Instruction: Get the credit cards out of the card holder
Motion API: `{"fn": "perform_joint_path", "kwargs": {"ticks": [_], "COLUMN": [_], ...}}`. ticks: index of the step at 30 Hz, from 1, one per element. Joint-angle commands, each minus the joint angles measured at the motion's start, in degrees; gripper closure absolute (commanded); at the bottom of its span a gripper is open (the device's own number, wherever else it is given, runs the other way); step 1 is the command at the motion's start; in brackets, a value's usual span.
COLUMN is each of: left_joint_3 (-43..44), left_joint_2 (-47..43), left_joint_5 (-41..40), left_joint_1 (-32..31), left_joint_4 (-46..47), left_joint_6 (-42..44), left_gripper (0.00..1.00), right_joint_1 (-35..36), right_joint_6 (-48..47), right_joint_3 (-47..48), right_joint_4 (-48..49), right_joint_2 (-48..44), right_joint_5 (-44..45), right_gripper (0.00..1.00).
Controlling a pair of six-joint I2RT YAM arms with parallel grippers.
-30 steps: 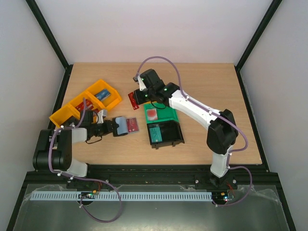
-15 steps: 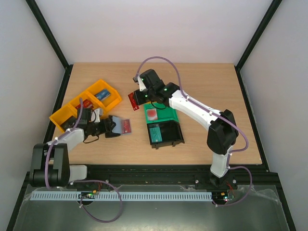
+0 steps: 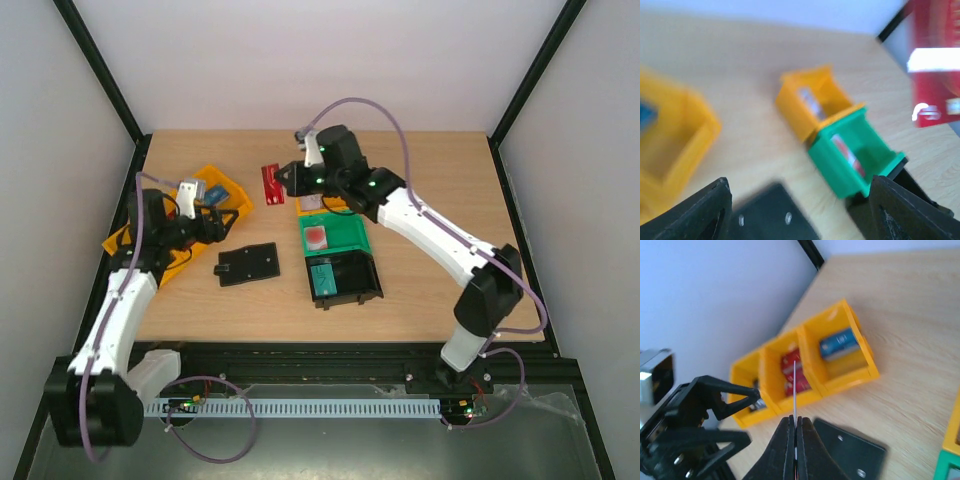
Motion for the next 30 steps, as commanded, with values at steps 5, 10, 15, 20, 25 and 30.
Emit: {"fn": "perform_joint_path", "kwargs": {"ticks": [5,10,15,20,25,30], "left_joint_3": [5.19,-0.97,-7.76,-8.03,-7.30,-6.12], "left_joint_2": [-15.56,-24.01,-23.50,-17.96,-15.22,-14.18], "left_joint_5": [-2.04,-17.57,-32.45,-35.11,-33.87,-33.10], "left_joint_1": [-7.83,-19.35,-26.01,-26.41,-27.00,-27.32], "left_joint_4": [1.15,12.96,31.16,40.03,41.84,40.75], "left_joint_6": [35.63,63.43,85.83,92.42,94.97,95.17], "left_gripper": [0.24,0.21,0.17,0.16,0.21,0.46], "right_joint_1": [-0.81,-0.56,0.85,2.50,3.66,4.35], "right_joint_6": [21.90,29.64,30.29,30.07,30.07,29.98], "right_joint_3": [-6.40,-8.53,-8.33,-7.86,-7.68,-6.47], "right_joint_4": [22.20,29.71,30.19,30.16,30.23,29.87], "right_joint_2": [-7.29,-8.07,-7.79,-7.34,-6.40,-4.87], "right_joint_5": [-1.96,-3.87,-4.40,-4.60,-5.10,-6.32], "right_gripper": [0.98,0.98,0.98,0.98,0.98,0.98]}}
